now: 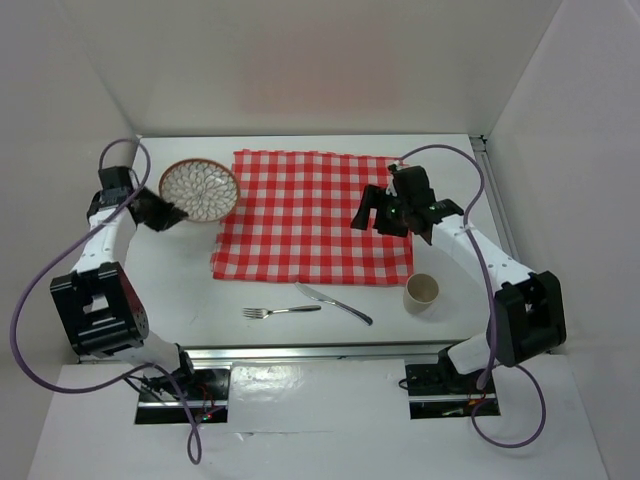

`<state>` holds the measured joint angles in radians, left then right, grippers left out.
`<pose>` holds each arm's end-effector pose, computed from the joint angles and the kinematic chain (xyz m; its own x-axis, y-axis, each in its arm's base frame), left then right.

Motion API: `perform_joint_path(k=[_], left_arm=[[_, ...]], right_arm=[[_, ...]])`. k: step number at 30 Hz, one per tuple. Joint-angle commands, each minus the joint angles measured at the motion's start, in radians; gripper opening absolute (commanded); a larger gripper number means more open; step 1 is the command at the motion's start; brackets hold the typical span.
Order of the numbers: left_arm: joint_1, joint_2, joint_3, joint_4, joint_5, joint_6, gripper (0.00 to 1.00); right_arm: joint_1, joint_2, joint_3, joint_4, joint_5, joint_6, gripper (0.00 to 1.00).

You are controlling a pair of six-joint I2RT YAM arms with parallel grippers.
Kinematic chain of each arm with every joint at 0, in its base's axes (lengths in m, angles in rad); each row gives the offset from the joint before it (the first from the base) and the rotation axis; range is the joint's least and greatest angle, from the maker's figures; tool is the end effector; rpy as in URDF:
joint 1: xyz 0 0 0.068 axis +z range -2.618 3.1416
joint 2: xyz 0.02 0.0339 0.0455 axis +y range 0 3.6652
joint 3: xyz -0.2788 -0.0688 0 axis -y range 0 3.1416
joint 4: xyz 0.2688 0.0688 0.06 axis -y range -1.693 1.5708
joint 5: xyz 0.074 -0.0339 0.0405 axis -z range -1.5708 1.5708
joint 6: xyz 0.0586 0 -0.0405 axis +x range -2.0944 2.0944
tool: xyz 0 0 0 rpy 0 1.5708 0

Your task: Set the dinner table for one person

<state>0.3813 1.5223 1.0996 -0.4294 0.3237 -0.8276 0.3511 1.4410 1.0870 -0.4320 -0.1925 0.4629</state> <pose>0.3425 0.1172 0.2389 -0.3561 -0.8948 -0.2692 -0.6216 0.4419 -0.6468 0.3246 0.1308 0.2600 -0.8019 0.1731 -0.5719 -0.1190 0.8917 0.4367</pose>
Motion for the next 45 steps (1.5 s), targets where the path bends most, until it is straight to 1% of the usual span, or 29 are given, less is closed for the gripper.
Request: perform_joint_path(k=[1,3,4,5,8,9,10,12,13,14,15,19,23,28,30,34,36,38,39,40,41,42,43,44,45], left_arm=[[-0.146,-0.025,0.192,0.061,0.156,0.082,0.0],[-0.212,-0.002,0.218,0.061,0.146,0.082,0.0],[-0.273,-0.002,0.218,0.061,0.132,0.082,0.0],[-0.304,-0.002,0.218,0.096,0.117,0.071,0.0],[-0.418,0.074,0.255,0.127,0.112,0.071,0.0],[-0.447,0.103,0.296,0.127,0.123,0.062,0.0],[-0.5,0.161,0.316,0.127,0.123,0.062,0.0],[-0.547,0.217,0.367,0.118,0.109,0.03,0.0],[-0.577,0.243,0.376,0.144,0.109,0.021,0.0],[-0.588,0.268,0.385,0.158,0.109,0.012,0.0],[-0.599,0.315,0.405,0.167,0.109,0.001,0.0],[-0.636,0.41,0.45,0.19,0.109,-0.021,0.0],[-0.656,0.478,0.459,0.211,0.118,-0.03,0.0],[-0.677,0.535,0.47,0.221,0.118,-0.03,0.0],[-0.677,0.547,0.47,0.221,0.127,-0.03,0.0],[-0.677,0.556,0.457,0.23,0.127,-0.03,0.0],[-0.677,0.578,0.471,0.178,0.109,-0.019,0.02],[-0.677,0.578,0.471,0.153,0.095,-0.019,0.14],[-0.677,0.578,0.471,0.143,0.077,-0.01,0.2],[-0.677,0.578,0.471,0.118,0.066,-0.001,0.38],[-0.677,0.578,0.482,0.103,0.054,0.013,0.49],[-0.686,0.578,0.494,0.081,0.031,0.013,0.56],[-0.687,0.578,0.494,0.069,0.022,0.025,0.61],[-0.687,0.578,0.494,0.043,0.021,0.025,0.74],[-0.687,0.578,0.494,0.034,0.003,0.034,0.78]], right_arm=[[0.008,-0.066,0.007,-0.016,0.017,0.003,0.88],[0.008,-0.077,-0.004,-0.025,0.03,0.003,0.88],[0.008,-0.094,-0.004,-0.036,0.04,0.003,0.88],[0.008,-0.103,-0.004,-0.045,0.051,0.003,0.88],[0.008,-0.149,-0.013,-0.073,0.076,0.003,0.88],[0.008,-0.163,-0.013,-0.082,0.076,0.014,0.88],[-0.001,-0.177,-0.024,-0.094,0.085,0.014,0.88],[-0.001,-0.221,-0.036,-0.105,0.094,0.014,0.88],[-0.014,-0.237,-0.036,-0.117,0.111,0.014,0.9],[-0.014,-0.263,-0.047,-0.128,0.122,0.014,0.92],[-0.03,-0.274,-0.047,-0.137,0.131,0.005,0.92],[-0.086,-0.306,-0.047,-0.192,0.131,-0.033,0.93],[-0.124,-0.356,-0.074,-0.223,0.131,-0.033,0.93],[-0.143,-0.378,-0.096,-0.243,0.131,-0.033,0.93],[-0.143,-0.389,-0.096,-0.266,0.131,-0.02,0.93],[-0.143,-0.424,-0.087,-0.358,0.169,0.06,0.93],[-0.143,-0.441,-0.096,-0.399,0.209,0.14,0.93],[-0.143,-0.471,-0.096,-0.471,0.229,0.189,0.93],[-0.143,-0.484,-0.096,-0.499,0.251,0.244,0.91],[-0.143,-0.514,-0.096,-0.551,0.263,0.267,0.91],[-0.143,-0.53,-0.096,-0.579,0.299,0.32,0.91],[-0.143,-0.545,-0.096,-0.6,0.315,0.338,0.9],[-0.143,-0.56,-0.107,-0.616,0.33,0.353,0.9],[-0.143,-0.58,-0.116,-0.631,0.34,0.353,0.89],[-0.143,-0.58,-0.116,-0.64,0.34,0.353,0.87]])
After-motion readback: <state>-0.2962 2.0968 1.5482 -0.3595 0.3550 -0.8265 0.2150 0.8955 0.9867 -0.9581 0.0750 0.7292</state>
